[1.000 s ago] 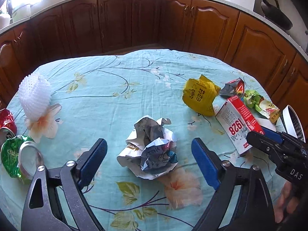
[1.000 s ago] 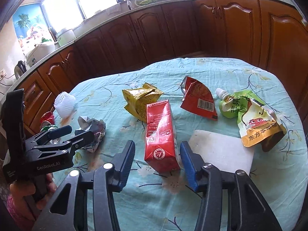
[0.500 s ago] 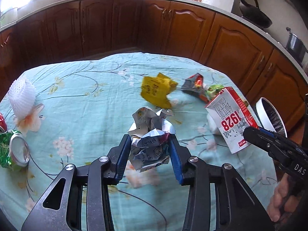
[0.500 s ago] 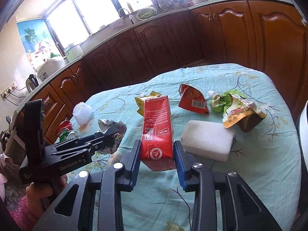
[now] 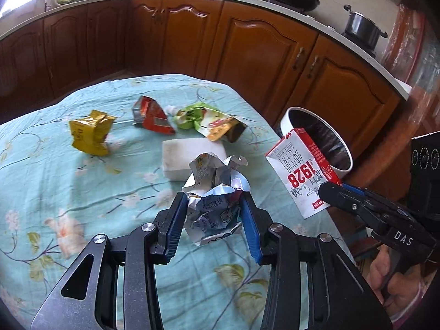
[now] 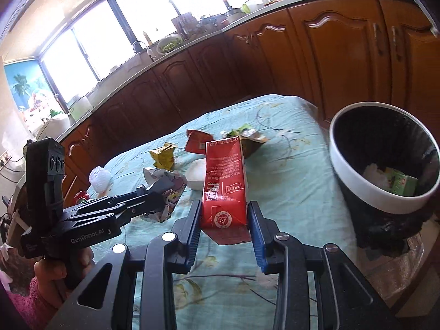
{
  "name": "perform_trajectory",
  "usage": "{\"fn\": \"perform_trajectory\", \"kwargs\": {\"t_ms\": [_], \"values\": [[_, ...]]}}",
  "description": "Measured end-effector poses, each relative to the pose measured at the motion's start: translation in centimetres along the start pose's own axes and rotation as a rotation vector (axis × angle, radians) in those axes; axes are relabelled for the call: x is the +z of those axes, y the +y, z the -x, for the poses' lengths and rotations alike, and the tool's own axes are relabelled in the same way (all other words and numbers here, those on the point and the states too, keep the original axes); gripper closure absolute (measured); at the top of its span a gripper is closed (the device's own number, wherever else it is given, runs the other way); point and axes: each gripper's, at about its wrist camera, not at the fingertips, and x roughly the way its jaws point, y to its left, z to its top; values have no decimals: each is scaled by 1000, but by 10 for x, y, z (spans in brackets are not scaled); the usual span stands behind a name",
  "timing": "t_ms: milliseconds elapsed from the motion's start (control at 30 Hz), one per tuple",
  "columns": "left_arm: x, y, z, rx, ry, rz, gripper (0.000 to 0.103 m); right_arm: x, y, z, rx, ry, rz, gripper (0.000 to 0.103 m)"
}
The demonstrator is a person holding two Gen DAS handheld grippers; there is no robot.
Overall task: Collect trash
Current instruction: 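Grasp the red milk carton with the right tool while the left grasps crumpled paper, then carry the carton and paper over the bin and open both tools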
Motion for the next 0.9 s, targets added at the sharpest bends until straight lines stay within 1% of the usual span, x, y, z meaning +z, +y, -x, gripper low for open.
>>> {"fn": "perform_trajectory", "kwargs": {"t_ms": [233,433,633,900], "values": [[7,-53,-28,-50,56,-81,64,1,-44,35,-70,-46,-79,69],[13,-89,-50,-76,82,-132,64,4,-69,58,-113,-83,-111,69],[20,-115,-60,-90,85,-180,64,9,-86,70,-137,-108,-127,69],[32,-134,-73,-110,93,-205,64,14,-104,79,-165,-130,-144,69]]}}
